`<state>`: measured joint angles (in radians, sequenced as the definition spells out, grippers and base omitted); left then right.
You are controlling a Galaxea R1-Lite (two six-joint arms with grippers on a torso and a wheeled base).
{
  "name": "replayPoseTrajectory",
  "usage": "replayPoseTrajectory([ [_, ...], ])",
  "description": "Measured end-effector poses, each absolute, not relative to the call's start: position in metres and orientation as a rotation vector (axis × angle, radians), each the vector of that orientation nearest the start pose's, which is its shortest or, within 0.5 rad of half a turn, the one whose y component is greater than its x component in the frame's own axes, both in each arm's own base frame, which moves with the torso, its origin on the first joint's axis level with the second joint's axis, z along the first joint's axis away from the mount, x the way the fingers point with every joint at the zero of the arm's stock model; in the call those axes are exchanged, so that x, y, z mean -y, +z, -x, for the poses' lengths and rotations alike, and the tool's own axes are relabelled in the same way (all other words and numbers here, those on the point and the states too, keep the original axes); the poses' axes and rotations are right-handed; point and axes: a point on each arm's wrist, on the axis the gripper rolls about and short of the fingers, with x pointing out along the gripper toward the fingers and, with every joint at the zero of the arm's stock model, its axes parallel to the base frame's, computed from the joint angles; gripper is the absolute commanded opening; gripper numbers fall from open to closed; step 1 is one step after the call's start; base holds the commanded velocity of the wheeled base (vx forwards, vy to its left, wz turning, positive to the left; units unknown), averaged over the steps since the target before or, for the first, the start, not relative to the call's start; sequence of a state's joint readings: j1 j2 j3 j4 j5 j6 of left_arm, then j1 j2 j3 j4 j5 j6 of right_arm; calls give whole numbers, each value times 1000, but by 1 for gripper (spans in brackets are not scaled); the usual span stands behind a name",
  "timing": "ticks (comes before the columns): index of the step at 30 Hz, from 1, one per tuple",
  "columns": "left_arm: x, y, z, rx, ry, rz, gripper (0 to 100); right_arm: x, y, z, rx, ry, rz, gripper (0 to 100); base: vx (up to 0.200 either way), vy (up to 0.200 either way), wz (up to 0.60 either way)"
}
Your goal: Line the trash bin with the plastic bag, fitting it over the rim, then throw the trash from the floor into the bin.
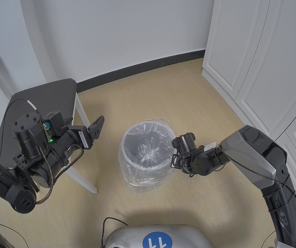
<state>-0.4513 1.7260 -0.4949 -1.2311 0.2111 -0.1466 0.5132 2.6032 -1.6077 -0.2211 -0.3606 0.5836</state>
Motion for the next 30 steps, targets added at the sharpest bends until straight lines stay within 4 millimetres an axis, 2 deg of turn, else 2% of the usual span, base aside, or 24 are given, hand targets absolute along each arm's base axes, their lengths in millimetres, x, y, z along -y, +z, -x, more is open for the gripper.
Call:
replayPoseTrajectory([
  [8, 117, 156, -253, -20, -239, 146, 100, -220, -44, -442, -685, -82, -261, 0, 0, 0, 0],
  [21, 116, 155, -252, -23, -236, 146, 100, -216, -52, -442, -667, -73, -270, 0, 0, 0, 0],
  [22, 116, 155, -252, -23, -236, 146, 100, -216, -52, -441, -674, -69, -270, 100, 0, 0, 0],
  [30, 115, 156, -252, -20, -233, 146, 100, -210, -52, -427, -724, -41, -232, 100, 0, 0, 0],
])
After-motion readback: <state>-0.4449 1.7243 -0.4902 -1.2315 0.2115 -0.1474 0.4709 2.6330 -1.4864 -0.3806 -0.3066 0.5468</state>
